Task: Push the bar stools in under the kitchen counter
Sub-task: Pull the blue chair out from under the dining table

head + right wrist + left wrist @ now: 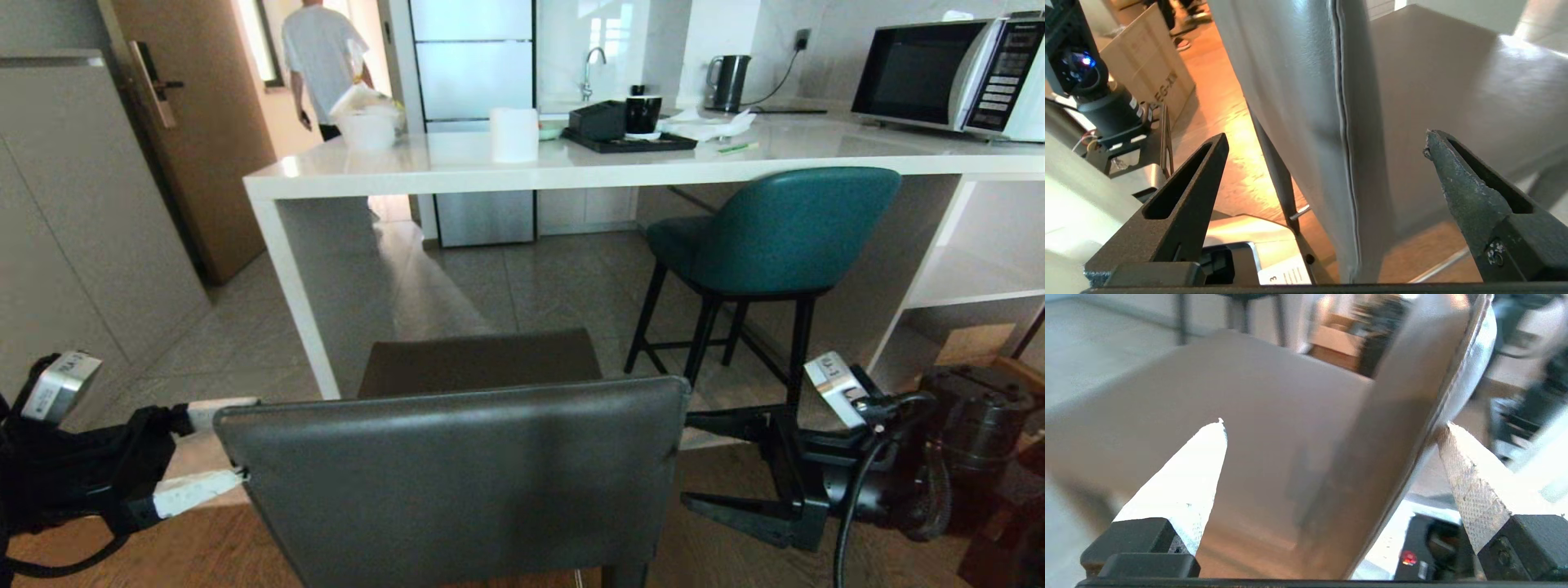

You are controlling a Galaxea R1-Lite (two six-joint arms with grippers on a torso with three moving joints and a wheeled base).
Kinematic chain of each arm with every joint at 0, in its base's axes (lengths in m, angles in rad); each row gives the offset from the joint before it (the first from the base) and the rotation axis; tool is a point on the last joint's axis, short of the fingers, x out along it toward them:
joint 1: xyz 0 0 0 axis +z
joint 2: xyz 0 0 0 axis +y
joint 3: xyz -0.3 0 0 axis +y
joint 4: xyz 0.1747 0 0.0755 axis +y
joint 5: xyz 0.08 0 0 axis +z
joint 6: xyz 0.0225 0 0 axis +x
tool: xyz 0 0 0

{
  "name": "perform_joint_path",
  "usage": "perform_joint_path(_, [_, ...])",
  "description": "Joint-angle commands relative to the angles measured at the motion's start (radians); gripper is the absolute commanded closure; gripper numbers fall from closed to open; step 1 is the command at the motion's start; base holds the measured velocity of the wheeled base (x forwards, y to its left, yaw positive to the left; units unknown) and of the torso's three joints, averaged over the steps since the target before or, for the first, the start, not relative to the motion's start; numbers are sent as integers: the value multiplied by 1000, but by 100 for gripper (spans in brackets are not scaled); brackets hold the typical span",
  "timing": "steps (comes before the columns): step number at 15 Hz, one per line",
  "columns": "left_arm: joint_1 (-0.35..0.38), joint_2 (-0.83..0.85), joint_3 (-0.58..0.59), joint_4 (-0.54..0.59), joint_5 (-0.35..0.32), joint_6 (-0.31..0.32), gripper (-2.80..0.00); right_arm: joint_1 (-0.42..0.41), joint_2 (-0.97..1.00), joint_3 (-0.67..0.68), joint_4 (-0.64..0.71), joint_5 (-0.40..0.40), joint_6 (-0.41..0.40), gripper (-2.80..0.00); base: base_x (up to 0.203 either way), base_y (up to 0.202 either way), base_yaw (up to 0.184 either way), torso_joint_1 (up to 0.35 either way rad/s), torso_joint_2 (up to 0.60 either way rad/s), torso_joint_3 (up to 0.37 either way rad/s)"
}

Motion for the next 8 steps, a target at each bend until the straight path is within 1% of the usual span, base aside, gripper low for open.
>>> perform_joint_path(1, [54, -29, 15, -9, -8, -6, -280, -24, -69, 38, -7, 5, 3, -280, 0, 0, 0, 0, 0, 0])
perform_joint_path(3, [74, -66, 48, -9, -8, -11, -280, -45, -96, 92, -8, 7, 3, -280, 0, 0, 0, 0, 0, 0])
perform_joint_path(6, [70, -142, 110, -9, -8, -11, -280, -47, -145, 121, -8, 7, 3, -280, 0, 0, 0, 0, 0, 0])
perform_joint_path(7, [91, -164, 134, -9, -8, -11, -280, -59, -162, 122, -7, 5, 6, -280, 0, 0, 0, 0, 0, 0])
perform_joint_path(8, [128, -179, 142, -9, -8, -11, -280, -87, -186, 126, -7, 5, 14, -280, 0, 0, 0, 0, 0, 0])
